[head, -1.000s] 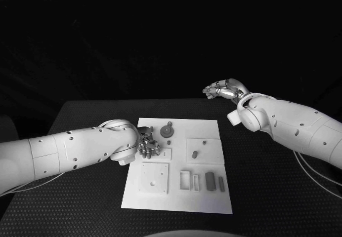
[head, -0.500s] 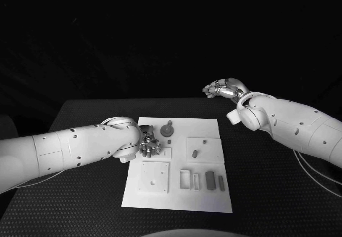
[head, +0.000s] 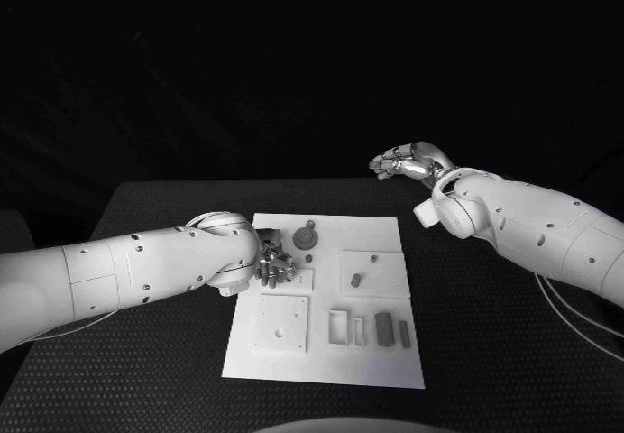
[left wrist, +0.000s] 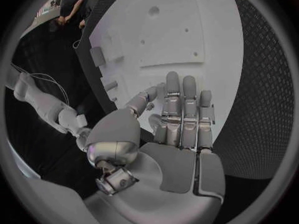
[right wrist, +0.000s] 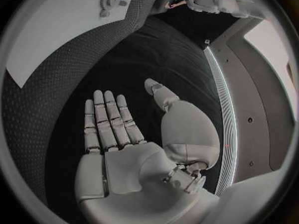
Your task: Assemble the parts on the task board
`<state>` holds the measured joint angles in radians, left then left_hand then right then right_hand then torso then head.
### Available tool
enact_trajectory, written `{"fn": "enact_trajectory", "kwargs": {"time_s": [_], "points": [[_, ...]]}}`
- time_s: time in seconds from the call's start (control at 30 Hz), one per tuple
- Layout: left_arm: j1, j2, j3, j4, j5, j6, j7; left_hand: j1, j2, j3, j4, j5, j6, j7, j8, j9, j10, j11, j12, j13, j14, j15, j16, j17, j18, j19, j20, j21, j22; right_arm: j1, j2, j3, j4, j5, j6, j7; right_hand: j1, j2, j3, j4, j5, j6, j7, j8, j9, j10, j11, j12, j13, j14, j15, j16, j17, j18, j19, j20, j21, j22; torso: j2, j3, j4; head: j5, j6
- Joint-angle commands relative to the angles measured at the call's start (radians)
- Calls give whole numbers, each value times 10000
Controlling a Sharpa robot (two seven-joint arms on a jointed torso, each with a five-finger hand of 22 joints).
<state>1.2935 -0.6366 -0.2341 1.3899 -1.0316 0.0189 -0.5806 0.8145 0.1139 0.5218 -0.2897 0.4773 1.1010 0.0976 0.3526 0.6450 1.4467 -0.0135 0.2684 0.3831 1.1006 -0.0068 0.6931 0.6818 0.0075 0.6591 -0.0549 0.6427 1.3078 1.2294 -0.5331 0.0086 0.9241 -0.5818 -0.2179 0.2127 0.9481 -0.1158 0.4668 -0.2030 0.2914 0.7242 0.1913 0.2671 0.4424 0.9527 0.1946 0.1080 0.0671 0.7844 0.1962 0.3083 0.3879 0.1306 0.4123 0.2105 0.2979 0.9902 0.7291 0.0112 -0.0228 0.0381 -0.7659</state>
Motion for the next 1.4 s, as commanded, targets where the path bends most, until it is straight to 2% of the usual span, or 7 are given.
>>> {"fn": "enact_trajectory", "kwargs": {"time_s": [0.03, 0.67, 0.97, 1.1, 1.17, 1.23, 1.4], "points": [[-40, 138, -11, 15, 8, -22, 205, -177, 44, 11, 51, 28, 635, -564, 41, 41, 22, -76, 79, 34, 79, -12, 88, 19, -75, -21, -137, 79, 157, -8, 9, 4, -3, -76, 172, 54, 118, 18, 0, -55, 61, -96, 222, 42, -16, 73, 32, -43, 12, -3, 9, -65, -16, -199, -52, -9, -50, 13, 4, -2, 5, -6, 16], [-40, 226, -12, -21, -243, 287, 168, -616, 175, 74, 321, -382, 671, -601, 91, 174, 1, -107, 241, 127, 98, -46, 200, 12, -75, 2, -171, 115, 132, -8, -8, 4, 28, -78, 187, 58, 132, 18, 0, -82, 104, -99, 223, 50, -25, 94, 31, -78, 13, -8, 11, -72, -27, -211, -60, -7, -67, 42, 5, -2, -3, -36, -22], [-42, 205, -13, 46, -245, 409, 191, -481, -94, 192, 274, -483, 645, -598, 83, 215, -51, -103, 279, 148, 74, -48, 218, -12, -75, -21, -191, 146, 147, -8, -23, 4, 42, -78, 187, 59, 125, 17, -5, -85, 123, -100, 224, 53, -29, 102, 31, -94, 13, -11, 14, -76, -33, -217, -64, -6, -76, 55, 2, -10, 12, -62, -37], [-42, 191, -13, 14, -303, 305, 178, -394, -496, 172, 443, -1229, 629, -595, 69, 257, -92, -102, 327, 171, 64, -47, 238, -54, -75, -30, -193, 184, 146, -8, -22, 4, 50, -78, 184, 62, 118, 11, -10, -86, 126, -101, 225, 54, -31, 106, 30, -102, 13, -15, 14, -79, -36, -220, -68, -5, -81, 61, 0, -9, 0, -57, -34], [-42, 183, -13, 2, -317, 244, 185, -459, -855, 132, 707, -2080, 606, -592, 48, 274, -128, -101, 340, 175, 45, -46, 238, -89, -75, -36, -209, 182, 126, -8, -28, 4, 49, -78, 181, 62, 115, 8, -13, -87, 127, -102, 226, 55, -32, 107, 30, -106, 12, -17, 15, -80, -37, -221, -70, -5, -83, 64, 1, -11, 1, -61, -37], [-42, 171, -13, 2, -318, 245, 188, -578, -1222, 108, 1027, -2607, 592, -589, 26, 286, -156, -100, 354, 176, 37, -48, 242, -123, -75, -48, -228, 168, 104, -9, -28, 4, 48, -78, 179, 65, 112, 6, -15, -88, 129, -103, 227, 55, -34, 108, 30, -110, 12, -20, 16, -83, -39, -223, -72, -5, -85, 66, 4, -11, 5, -65, -42], [-42, 175, -13, 10, -320, 241, 177, -669, -1594, 49, 1287, -3076, 587, -591, 8, 308, -181, -103, 378, 181, 27, -52, 259, -160, -75, -57, -249, 165, 92, -11, -24, 4, 47, -78, 171, 71, 101, 1, -24, -89, 133, -106, 229, 56, -38, 114, 27, -124, 12, -33, 21, -92, -46, -230, -83, -4, -96, 77, 1, -14, 4, -65, -55]]}}
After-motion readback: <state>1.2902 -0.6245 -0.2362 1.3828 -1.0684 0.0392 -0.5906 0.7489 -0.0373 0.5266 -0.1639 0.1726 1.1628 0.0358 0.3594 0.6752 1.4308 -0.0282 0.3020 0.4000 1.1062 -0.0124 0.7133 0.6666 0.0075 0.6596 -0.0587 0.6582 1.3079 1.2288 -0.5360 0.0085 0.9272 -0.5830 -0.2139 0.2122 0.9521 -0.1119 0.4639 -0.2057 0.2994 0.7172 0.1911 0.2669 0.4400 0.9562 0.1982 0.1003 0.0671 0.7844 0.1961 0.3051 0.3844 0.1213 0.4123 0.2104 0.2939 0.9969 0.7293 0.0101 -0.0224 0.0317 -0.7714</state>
